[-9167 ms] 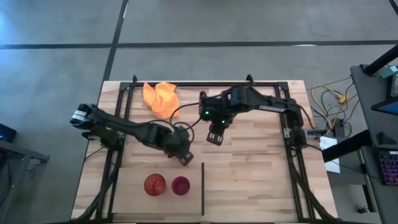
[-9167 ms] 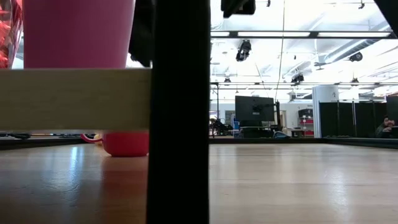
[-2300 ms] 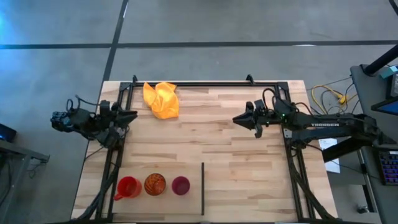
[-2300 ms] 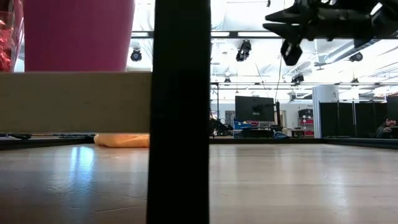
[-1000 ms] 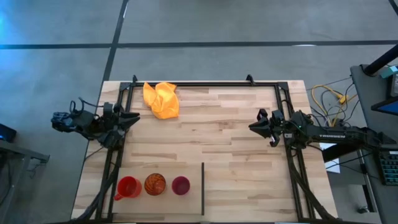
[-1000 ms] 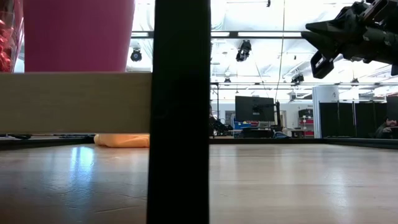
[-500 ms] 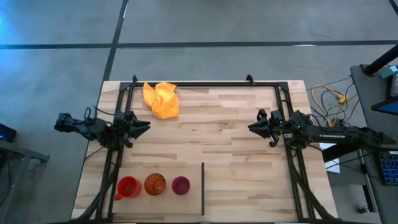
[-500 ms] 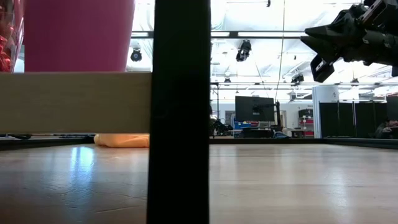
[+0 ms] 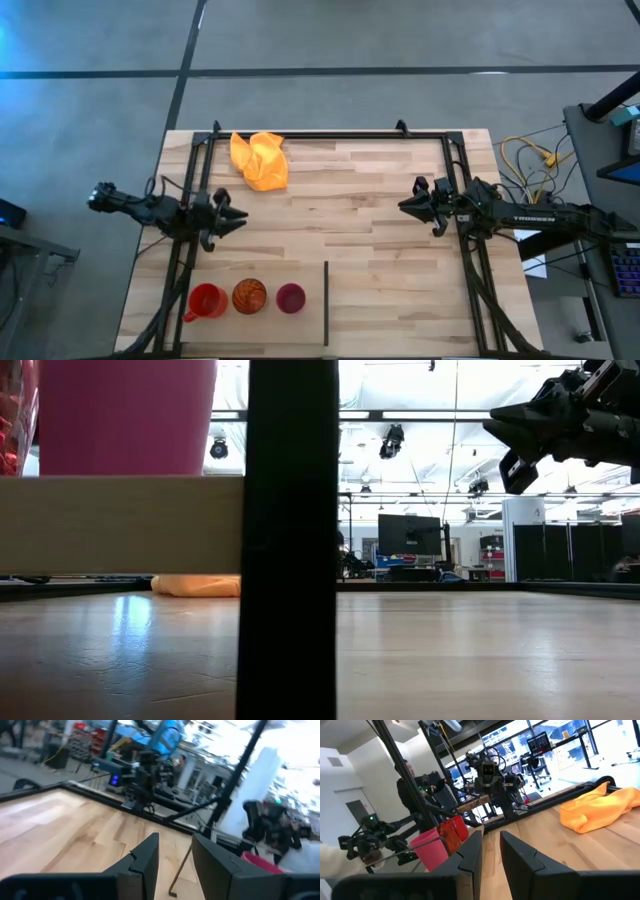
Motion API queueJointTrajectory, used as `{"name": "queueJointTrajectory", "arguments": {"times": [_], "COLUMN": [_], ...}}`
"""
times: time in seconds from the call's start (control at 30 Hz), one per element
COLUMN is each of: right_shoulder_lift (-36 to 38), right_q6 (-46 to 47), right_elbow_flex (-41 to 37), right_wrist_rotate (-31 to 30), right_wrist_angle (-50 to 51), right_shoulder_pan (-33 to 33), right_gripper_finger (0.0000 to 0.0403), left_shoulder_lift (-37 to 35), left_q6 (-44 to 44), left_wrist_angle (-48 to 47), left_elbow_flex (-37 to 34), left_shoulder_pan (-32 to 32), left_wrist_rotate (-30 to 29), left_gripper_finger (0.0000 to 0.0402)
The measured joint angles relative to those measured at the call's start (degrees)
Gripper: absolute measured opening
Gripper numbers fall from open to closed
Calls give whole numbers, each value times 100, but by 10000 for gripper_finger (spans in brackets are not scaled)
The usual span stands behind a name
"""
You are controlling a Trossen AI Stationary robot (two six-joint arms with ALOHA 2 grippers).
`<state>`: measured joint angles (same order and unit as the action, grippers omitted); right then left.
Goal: Stack small to large cups/mugs on shelf
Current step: Return to Home Position
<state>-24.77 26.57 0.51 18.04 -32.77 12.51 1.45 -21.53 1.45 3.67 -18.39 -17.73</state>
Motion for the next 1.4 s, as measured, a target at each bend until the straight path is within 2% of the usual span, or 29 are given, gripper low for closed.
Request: {"name": "queueJointTrajectory", "arguments": {"times": [0.1,0.33,1.4], "right_shoulder_lift": [0,0,0], "right_q6": [0,0,-20], "right_elbow_flex": [0,0,2], "right_wrist_rotate": [0,0,0], "right_wrist_angle": [-1,-4,-4], "right_shoulder_pan": [1,0,1], "right_gripper_finger": [63,63,63], "left_shoulder_lift": [0,0,76], "left_q6": [279,259,394], "left_wrist_angle": [170,155,109], "left_elbow_flex": [-130,-317,-322], "left_shoulder_pan": [1,-4,2], "left_wrist_rotate": [250,848,856], "left_gripper_finger": [102,102,102]}}
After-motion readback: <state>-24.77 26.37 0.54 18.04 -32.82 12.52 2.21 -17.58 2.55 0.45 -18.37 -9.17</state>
